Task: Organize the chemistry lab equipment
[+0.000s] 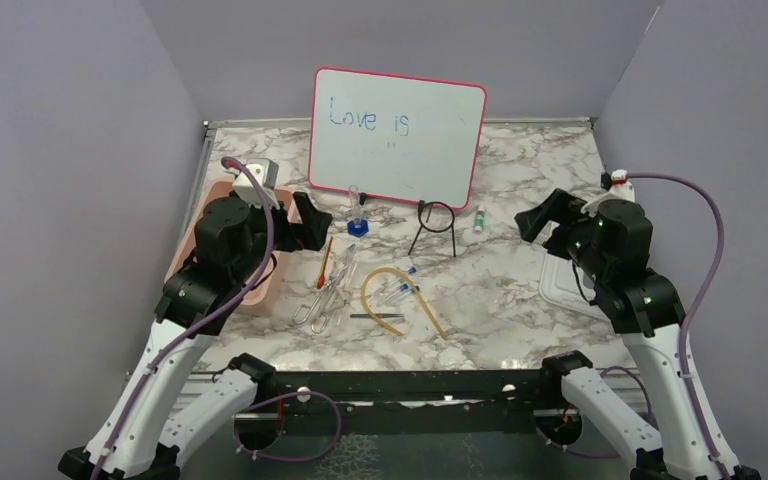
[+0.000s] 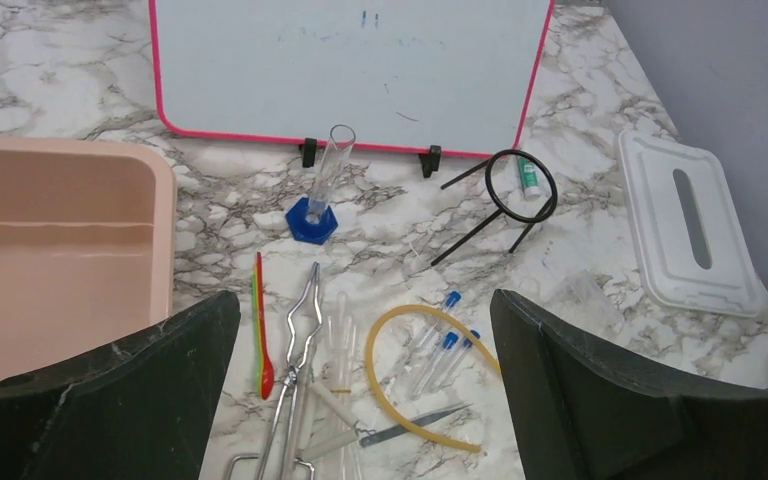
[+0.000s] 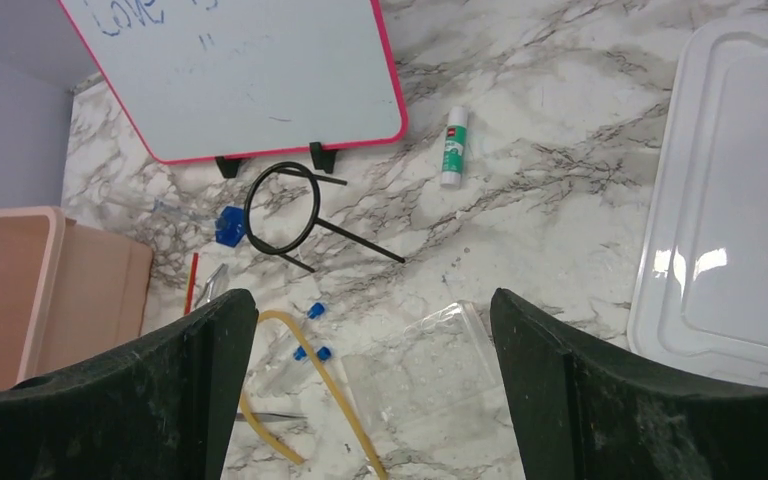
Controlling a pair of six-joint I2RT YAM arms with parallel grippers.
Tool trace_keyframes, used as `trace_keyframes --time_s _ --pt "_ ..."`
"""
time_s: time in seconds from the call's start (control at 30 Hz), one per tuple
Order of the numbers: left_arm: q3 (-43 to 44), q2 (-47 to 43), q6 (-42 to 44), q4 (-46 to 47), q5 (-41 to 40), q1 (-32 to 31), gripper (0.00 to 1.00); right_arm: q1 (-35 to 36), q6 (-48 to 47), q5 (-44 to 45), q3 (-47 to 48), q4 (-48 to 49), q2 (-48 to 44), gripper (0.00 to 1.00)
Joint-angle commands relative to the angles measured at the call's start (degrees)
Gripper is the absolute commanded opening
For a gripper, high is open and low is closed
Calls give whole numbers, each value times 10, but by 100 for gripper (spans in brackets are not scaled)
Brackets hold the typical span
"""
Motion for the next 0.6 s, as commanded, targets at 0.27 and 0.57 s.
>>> trace_keyframes --time_s 0.27,0.57 --pt "-71 10 3 136 171 -3 99 -1 -83 -186 -33 54 35 91" --pt "-154 48 -68 273 260 -4 99 -1 -69 -260 -108 88 92 86"
